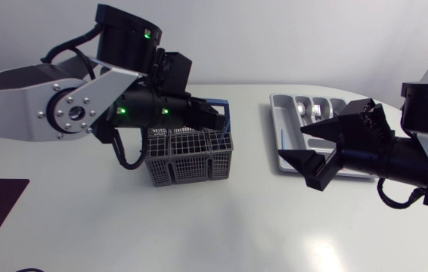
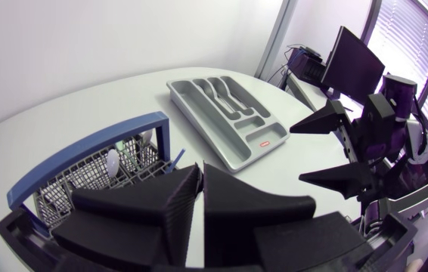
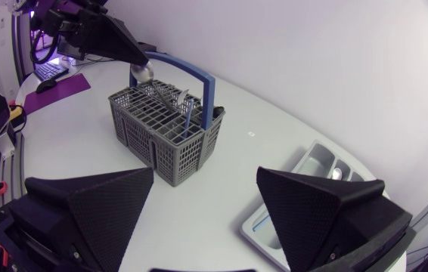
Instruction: Unload the cutlery basket into the drawer organizer.
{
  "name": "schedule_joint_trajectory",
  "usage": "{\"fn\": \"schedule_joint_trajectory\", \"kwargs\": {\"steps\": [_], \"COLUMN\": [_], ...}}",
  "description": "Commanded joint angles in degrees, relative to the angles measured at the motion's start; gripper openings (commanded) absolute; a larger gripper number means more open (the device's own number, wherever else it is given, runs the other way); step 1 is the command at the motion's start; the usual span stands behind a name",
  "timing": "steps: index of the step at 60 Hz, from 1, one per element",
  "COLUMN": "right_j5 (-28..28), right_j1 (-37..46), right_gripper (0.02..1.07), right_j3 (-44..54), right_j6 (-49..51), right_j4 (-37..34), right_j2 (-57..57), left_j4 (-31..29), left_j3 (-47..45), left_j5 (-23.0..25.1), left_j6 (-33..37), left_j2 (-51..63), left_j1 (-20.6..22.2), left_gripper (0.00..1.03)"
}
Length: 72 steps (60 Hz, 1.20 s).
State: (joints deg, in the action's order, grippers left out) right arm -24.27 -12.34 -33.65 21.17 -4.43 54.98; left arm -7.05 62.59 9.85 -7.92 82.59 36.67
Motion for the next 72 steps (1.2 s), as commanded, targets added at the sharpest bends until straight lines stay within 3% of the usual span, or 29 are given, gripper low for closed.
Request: {"fn": "schedule_joint_trajectory", "kwargs": {"steps": [1,9,21,39,65,72], "right_j5": [-0.6,-0.95,-5.0,-6.31,-6.23,-6.14], "right_j1": [-0.41,-2.52,-5.68,-12.62,-15.61,-18.16], "right_gripper": [1.0,1.0,1.0,0.94,0.84,0.7], "right_j3": [2.71,4.21,4.56,4.38,3.06,3.33], "right_j6": [2.12,4.5,6.96,13.55,19.09,19.7], "right_j4": [1.61,2.23,1.17,-2.61,-5.07,-4.98], "right_j2": [-2.33,-5.85,-8.57,-9.98,-7.87,-7.08], "left_j4": [-0.33,-3.23,-9.21,-21.16,-38.04,-40.59], "left_j3": [-1.42,-0.18,3.68,10.98,14.67,15.72], "left_j5": [0.52,4.3,16.34,28.56,35.94,37.26], "left_j6": [1.68,4.14,9.51,21.99,40.53,42.38], "left_j2": [-3.31,-6.03,-5.15,-0.58,2.32,3.19], "left_j1": [-0.63,-1.07,-2.74,-0.63,2.53,2.62], "left_gripper": [0.19,0.19,0.19,0.19,0.19,0.19]}}
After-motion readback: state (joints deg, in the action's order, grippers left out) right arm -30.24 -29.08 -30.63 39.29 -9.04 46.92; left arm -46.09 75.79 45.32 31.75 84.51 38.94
